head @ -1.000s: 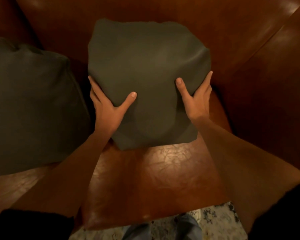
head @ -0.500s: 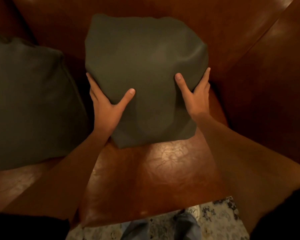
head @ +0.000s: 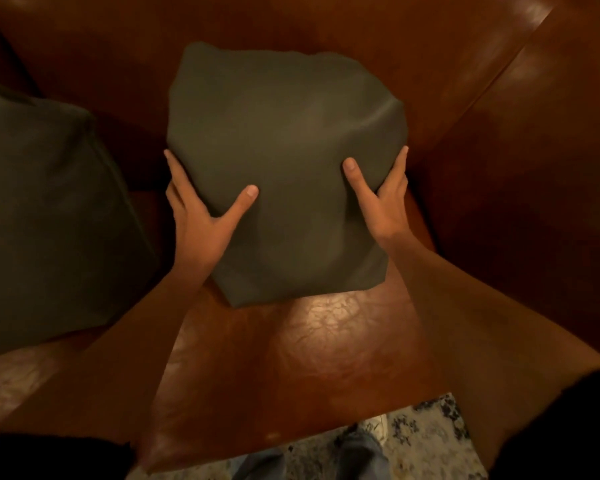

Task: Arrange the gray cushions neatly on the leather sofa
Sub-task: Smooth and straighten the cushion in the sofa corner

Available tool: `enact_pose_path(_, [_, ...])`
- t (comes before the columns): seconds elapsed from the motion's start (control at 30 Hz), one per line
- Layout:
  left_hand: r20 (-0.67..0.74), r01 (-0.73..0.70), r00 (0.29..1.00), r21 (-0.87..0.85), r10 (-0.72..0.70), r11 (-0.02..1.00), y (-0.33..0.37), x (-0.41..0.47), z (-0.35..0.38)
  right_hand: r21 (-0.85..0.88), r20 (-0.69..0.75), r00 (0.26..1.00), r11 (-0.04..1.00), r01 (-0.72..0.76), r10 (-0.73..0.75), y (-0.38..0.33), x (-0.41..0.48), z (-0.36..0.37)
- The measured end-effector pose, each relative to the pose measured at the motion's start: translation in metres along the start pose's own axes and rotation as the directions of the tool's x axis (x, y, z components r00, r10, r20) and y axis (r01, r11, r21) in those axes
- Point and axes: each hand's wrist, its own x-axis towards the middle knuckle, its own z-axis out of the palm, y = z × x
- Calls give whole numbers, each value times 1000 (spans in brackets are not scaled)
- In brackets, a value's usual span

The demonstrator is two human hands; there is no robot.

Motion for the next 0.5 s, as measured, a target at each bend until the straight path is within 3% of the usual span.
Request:
enact_pose_path(0.13, [-22,-2,1000,17,3,1000,7,-2,-5,-19,-12,1000,1000,-21,21,-5,-2,-8])
enact_pose_path(0.27, [-82,-139,984,192,157,972,30,-3,-12,-87,-96,994,995,52,-61,-21,-3,-24])
enact_pose_path(0.5, [28,-322,941,383,337,866,89,3,-7,-113,-109,973,975,191,-203,-74,11,-51])
